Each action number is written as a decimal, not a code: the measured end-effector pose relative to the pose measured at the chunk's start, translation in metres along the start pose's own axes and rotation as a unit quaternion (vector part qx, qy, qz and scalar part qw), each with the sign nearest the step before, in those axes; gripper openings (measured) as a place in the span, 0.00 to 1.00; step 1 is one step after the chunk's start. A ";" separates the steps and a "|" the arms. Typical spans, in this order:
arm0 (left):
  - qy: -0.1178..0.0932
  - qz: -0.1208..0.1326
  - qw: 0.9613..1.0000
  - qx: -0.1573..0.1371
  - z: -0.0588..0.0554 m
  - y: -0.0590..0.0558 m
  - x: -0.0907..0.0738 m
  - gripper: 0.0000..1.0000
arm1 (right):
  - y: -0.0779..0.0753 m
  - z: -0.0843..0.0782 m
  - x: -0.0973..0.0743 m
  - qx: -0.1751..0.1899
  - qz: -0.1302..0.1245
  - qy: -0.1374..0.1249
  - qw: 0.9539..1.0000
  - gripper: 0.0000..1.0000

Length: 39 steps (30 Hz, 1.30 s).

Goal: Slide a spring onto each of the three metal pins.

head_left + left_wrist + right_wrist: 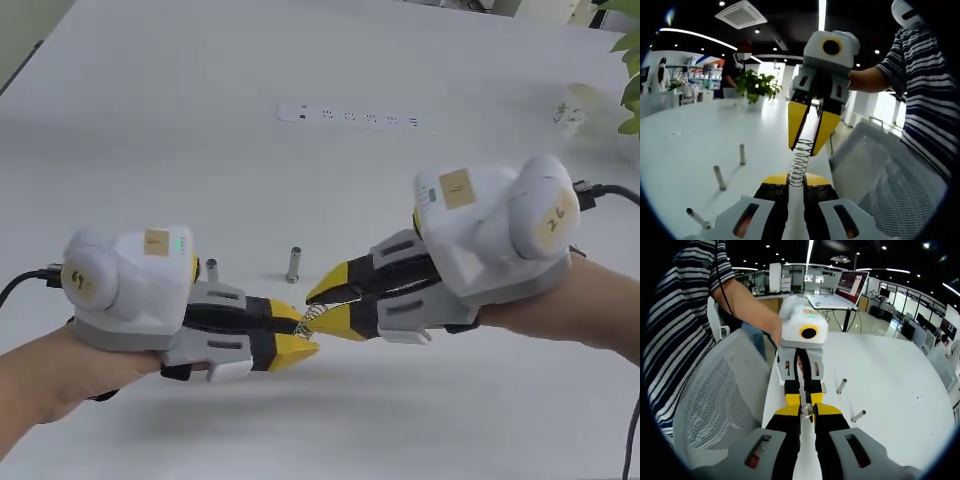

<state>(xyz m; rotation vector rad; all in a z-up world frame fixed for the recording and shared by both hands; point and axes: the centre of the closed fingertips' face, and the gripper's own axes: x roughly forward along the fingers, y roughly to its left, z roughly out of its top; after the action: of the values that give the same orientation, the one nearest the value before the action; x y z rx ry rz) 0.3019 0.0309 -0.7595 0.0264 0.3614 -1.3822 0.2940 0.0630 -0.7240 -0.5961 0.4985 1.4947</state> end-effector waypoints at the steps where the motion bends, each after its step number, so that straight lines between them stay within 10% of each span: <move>1: 0.000 0.001 1.000 0.000 0.000 0.000 -0.001 0.02 | 0.000 0.000 0.000 -0.002 -0.001 -0.001 1.000 0.07; 39: 0.012 0.014 1.000 0.007 -0.001 0.000 -0.002 0.03 | -0.001 0.006 0.008 -0.059 -0.010 0.023 0.998 0.07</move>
<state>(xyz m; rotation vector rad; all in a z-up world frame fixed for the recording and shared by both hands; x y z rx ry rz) 0.3016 0.0333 -0.7598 0.0596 0.3689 -1.3571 0.2946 0.0733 -0.7243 -0.7278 0.4398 1.5021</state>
